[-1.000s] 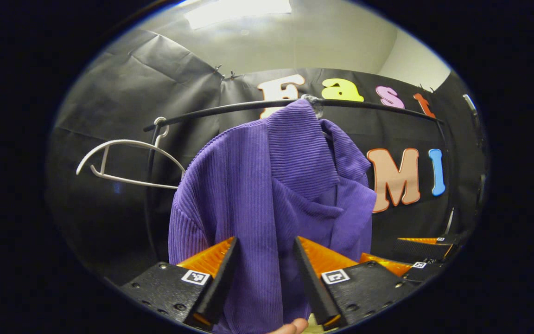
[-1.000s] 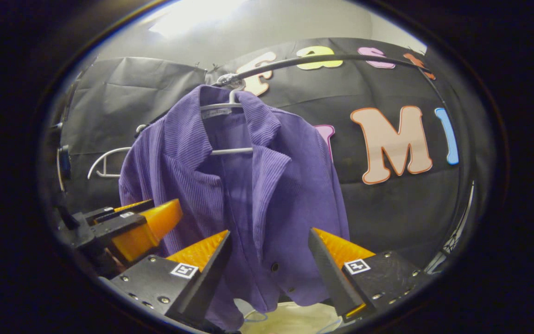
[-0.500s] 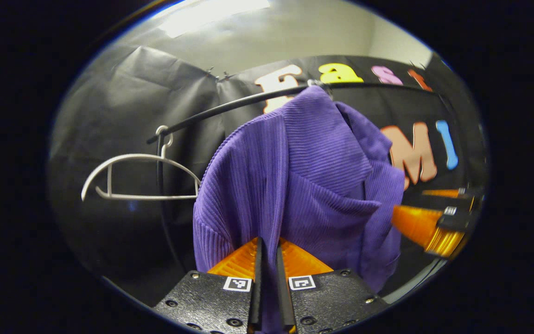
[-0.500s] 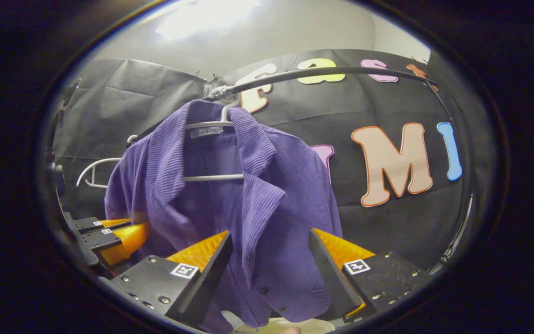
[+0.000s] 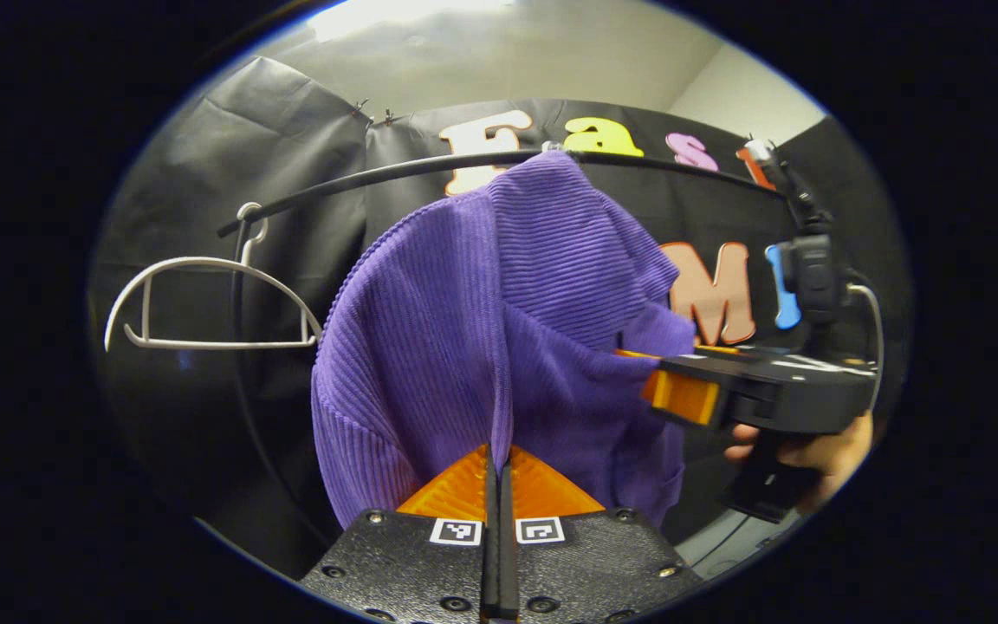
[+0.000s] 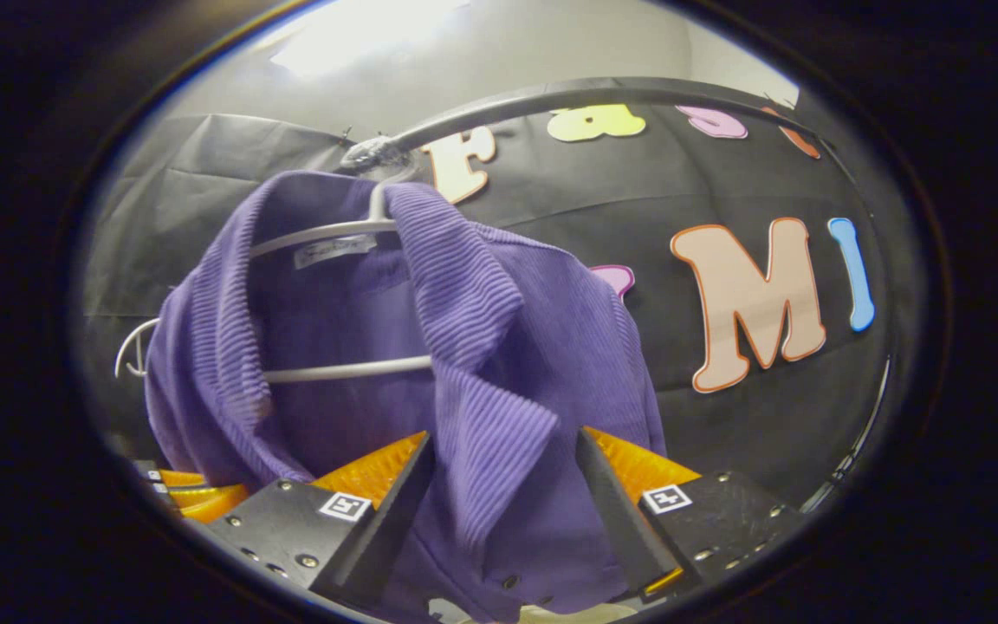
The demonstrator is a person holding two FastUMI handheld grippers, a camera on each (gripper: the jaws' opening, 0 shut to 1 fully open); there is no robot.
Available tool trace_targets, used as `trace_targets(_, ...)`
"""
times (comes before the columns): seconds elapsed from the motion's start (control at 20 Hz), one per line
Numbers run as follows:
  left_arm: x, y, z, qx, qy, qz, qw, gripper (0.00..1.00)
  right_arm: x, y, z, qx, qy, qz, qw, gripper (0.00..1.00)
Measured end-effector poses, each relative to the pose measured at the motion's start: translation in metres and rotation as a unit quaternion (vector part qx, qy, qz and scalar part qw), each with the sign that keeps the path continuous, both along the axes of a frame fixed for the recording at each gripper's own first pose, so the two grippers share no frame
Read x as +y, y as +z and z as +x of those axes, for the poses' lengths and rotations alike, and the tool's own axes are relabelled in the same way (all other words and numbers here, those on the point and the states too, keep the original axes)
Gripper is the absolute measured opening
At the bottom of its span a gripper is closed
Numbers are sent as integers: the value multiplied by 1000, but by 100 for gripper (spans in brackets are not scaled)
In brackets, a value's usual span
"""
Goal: Grasp the clothes on the hanger with both hands and then place them into the laundry hamper below.
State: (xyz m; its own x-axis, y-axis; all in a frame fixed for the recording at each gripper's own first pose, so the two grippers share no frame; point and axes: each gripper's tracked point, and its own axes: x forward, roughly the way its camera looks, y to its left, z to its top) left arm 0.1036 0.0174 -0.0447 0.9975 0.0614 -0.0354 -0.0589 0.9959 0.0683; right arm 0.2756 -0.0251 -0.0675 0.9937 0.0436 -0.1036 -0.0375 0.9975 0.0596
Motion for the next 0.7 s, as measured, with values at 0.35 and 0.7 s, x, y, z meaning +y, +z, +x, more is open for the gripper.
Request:
trace_targets(0.35,-7,57,-59,-62,-86,-52,993,0,-17,14,-25,-8,-22,-27,999,3)
trace_targets(0.7,12,69,-88,-7,-130,-85,988,0,-37,46,-50,-15,-71,-57,996,3)
